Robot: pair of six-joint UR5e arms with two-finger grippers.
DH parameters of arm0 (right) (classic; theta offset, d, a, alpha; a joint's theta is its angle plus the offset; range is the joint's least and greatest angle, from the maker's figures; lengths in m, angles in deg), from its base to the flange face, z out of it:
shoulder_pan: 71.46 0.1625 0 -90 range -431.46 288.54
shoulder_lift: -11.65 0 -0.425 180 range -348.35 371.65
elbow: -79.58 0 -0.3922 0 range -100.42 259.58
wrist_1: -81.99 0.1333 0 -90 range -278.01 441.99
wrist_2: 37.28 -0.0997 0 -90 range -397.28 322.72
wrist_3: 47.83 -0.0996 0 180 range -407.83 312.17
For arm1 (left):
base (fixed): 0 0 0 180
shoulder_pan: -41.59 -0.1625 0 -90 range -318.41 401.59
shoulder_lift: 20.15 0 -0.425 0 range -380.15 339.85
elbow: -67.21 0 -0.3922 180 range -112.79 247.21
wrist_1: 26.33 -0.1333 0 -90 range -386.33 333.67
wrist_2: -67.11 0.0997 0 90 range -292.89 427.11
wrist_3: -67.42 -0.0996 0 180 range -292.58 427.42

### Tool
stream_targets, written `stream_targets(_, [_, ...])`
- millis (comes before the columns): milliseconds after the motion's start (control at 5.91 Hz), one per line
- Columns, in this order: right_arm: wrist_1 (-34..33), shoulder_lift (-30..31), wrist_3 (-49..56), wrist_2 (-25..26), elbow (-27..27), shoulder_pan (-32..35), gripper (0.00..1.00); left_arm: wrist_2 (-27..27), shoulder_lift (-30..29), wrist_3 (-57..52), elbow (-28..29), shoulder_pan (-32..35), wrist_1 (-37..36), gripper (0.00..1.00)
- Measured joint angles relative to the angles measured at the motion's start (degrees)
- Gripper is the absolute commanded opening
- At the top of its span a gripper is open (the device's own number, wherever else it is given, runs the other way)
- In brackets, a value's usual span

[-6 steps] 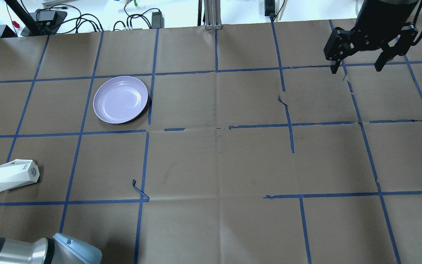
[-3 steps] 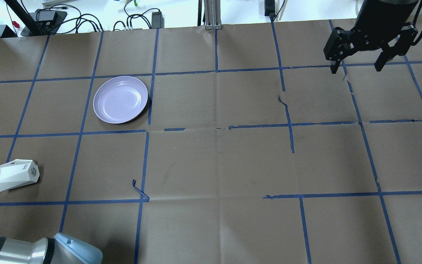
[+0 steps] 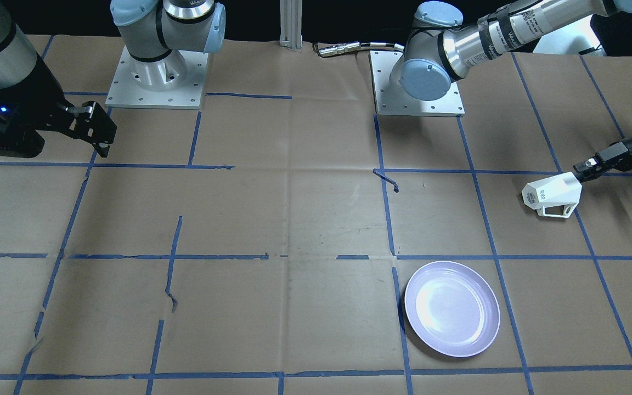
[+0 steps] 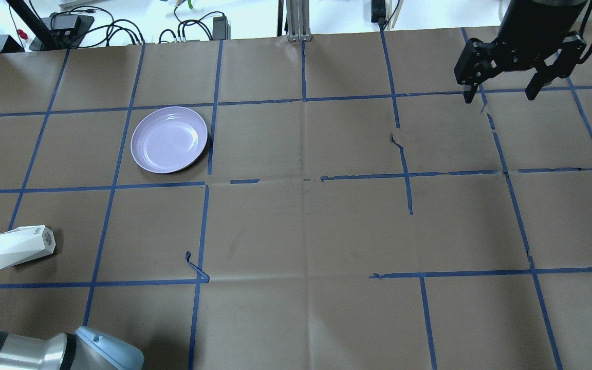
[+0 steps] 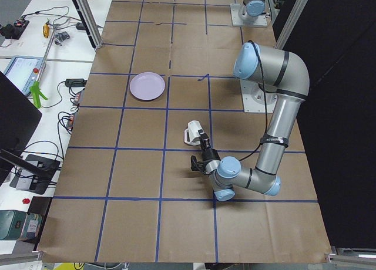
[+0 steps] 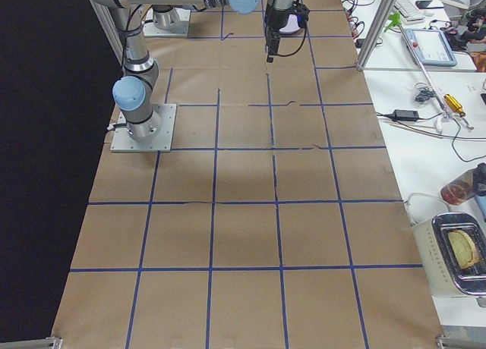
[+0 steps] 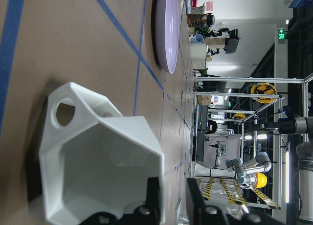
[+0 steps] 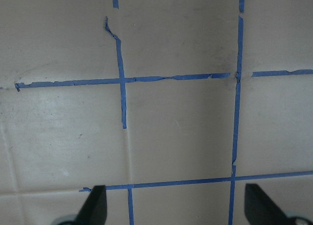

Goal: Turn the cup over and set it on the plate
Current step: 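Lift the mug with the left gripper and rotate it upright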

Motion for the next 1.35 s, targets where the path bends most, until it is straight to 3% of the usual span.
stream_targets(677, [-0.02,0.0,0.0,0.0,0.0,0.0,1.0,-0.99,2.47,0.46,0.59,0.14,5.41,0.0])
stream_targets(1015, [0.0,0.0,0.0,0.0,0.0,0.0,1.0,-3.2,11.06,6.59,4.62,1.82,13.93,0.0])
stream_targets(1354, [0.01,0.0,0.0,0.0,0.0,0.0,1.0,-6.27,19.92,16.03,6.95,6.21,16.07,0.0])
